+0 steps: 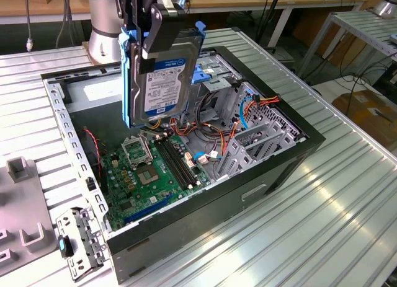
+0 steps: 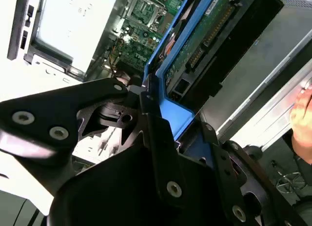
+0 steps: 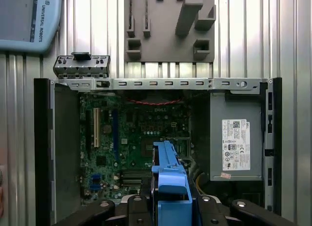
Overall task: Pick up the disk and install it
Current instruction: 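Insert the disk into the insertion slot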
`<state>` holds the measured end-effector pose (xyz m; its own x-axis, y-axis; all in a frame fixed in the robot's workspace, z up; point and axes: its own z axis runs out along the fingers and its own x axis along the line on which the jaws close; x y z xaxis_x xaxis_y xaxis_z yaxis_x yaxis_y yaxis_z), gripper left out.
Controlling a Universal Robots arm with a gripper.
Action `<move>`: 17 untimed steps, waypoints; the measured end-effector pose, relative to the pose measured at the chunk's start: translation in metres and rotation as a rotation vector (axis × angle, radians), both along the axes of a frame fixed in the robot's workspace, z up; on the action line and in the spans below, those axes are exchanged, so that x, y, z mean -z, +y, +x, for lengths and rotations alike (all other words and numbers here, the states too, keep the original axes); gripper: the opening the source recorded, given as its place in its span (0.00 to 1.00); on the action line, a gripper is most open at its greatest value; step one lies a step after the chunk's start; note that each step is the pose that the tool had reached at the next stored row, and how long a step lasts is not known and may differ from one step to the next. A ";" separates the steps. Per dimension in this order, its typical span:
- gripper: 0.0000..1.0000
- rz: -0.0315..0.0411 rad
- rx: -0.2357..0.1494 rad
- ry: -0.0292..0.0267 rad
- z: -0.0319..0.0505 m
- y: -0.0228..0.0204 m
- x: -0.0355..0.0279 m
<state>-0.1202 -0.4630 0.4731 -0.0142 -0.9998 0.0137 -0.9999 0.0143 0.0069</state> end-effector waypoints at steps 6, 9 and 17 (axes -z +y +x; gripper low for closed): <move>0.37 -0.0017 0.000 -0.0001 0.0031 -0.0216 0.0004; 0.37 -0.0017 0.000 -0.0001 0.0073 -0.0243 0.0005; 0.37 -0.0018 0.000 0.0000 0.0459 -0.0287 0.0010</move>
<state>-0.0743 -0.4916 0.4721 -0.0141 -0.9998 0.0155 -0.9999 0.0142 0.0069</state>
